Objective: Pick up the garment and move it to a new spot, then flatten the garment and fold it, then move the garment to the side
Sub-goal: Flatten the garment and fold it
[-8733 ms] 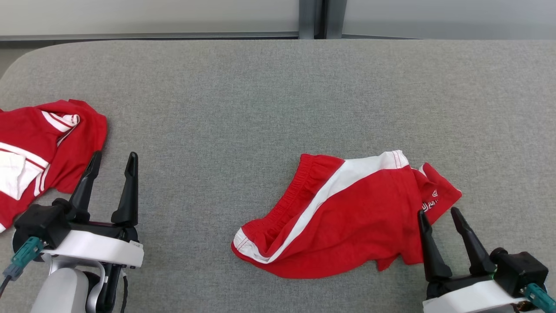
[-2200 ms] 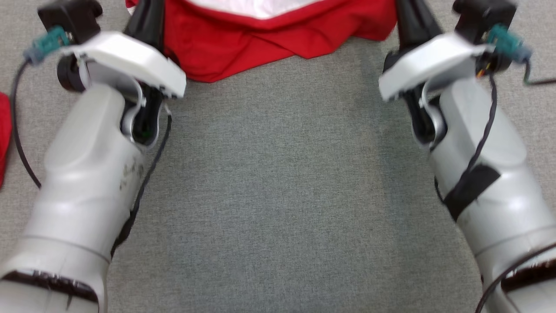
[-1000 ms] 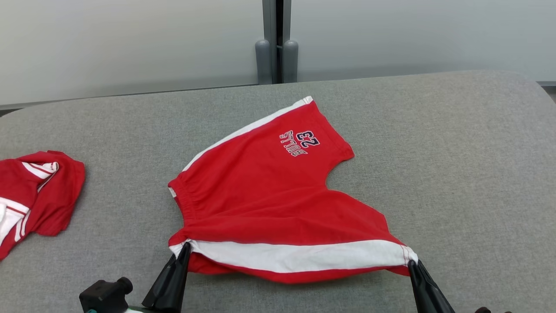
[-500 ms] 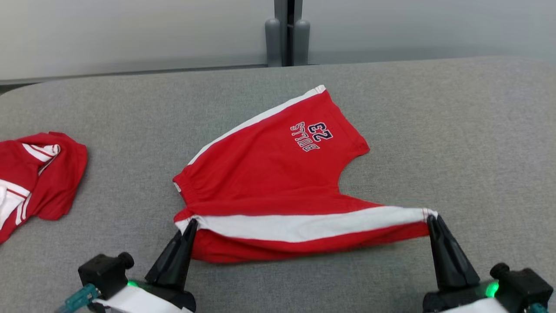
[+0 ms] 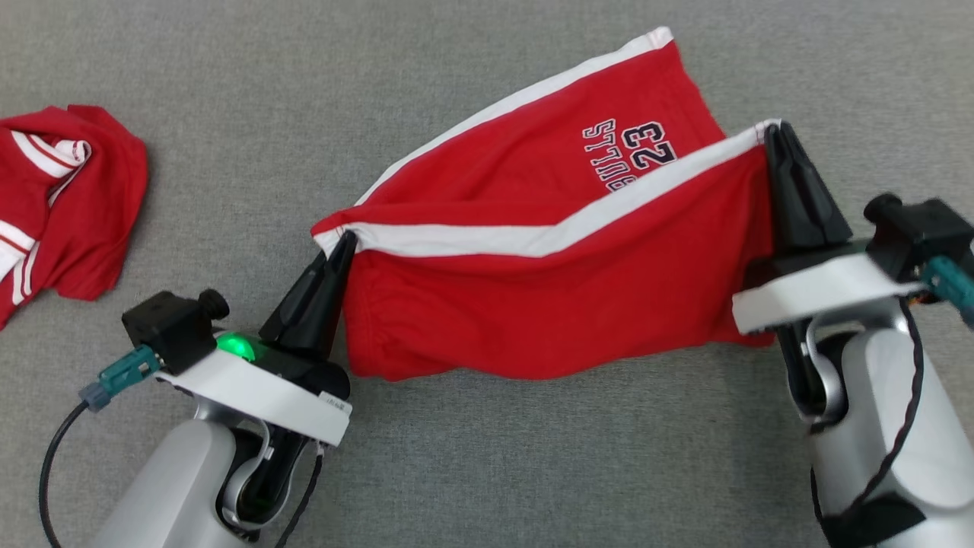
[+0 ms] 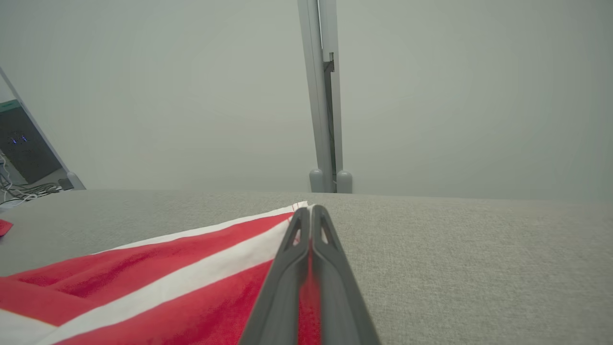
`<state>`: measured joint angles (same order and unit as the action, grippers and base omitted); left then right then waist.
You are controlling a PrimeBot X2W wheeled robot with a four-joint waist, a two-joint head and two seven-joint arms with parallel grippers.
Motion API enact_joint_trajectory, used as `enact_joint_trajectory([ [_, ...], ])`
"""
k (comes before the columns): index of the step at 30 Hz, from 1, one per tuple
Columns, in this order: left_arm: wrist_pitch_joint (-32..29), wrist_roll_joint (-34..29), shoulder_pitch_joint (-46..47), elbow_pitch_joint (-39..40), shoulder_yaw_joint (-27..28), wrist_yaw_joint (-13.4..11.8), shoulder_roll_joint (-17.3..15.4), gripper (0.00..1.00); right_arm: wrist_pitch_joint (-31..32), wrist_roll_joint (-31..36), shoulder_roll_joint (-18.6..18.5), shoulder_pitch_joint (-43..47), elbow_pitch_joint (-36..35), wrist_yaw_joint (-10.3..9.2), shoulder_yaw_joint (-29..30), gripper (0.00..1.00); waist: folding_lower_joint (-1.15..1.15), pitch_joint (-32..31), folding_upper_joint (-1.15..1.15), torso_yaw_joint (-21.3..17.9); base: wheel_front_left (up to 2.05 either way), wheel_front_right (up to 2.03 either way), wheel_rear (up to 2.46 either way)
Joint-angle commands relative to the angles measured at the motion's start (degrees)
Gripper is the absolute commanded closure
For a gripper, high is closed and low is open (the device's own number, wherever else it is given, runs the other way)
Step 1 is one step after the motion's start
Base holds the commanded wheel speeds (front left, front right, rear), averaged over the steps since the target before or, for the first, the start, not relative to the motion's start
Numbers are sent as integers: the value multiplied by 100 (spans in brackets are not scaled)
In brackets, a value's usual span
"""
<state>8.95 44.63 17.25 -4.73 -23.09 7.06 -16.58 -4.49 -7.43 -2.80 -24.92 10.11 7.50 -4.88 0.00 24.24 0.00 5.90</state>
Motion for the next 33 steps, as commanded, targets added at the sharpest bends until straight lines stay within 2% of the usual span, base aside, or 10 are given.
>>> enact_joint_trajectory([
  [1,87,76,290,-120,-51,40,18,100,14,16,-36,-402,281,-2,76,100,0,364,0,286,0,0,0],
  [9,412,348,1003,-562,-422,50,-35,100,-82,28,-271,-1740,1563,-2,238,100,0,566,0,490,0,0,0],
  [18,540,550,1515,-882,-908,46,-118,100,-81,114,-341,-2543,2523,-2,135,100,0,647,0,562,0,0,0],
  [19,546,582,1551,-938,-956,46,-132,66,-106,123,-331,-2602,2623,-2,122,100,0,645,0,557,0,0,0],
  [20,551,616,1589,-1002,-1018,46,-143,24,-128,170,-327,-2663,2727,-2,80,100,0,642,0,547,0,0,0],
  [21,563,643,1624,-1042,-1055,47,-152,0,-177,171,-308,-2701,2810,-2,59,68,0,633,0,536,0,0,0],
  [22,566,663,1640,-1080,-1077,47,-161,0,-213,188,-296,-2724,2898,-2,29,24,0,622,0,523,0,0,0],
  [23,579,690,1637,-1120,-1094,47,-171,0,-259,203,-285,-2738,2968,-2,5,0,0,611,0,512,0,0,0],
  [28,616,712,1433,-1210,-1004,47,-209,0,-588,311,-269,-2587,3127,-2,-152,0,0,502,0,447,0,0,0],
  [33,628,486,1184,-1061,-531,-53,-222,0,-888,555,-215,-2200,2733,-2,-170,0,0,359,0,353,0,0,0],
])
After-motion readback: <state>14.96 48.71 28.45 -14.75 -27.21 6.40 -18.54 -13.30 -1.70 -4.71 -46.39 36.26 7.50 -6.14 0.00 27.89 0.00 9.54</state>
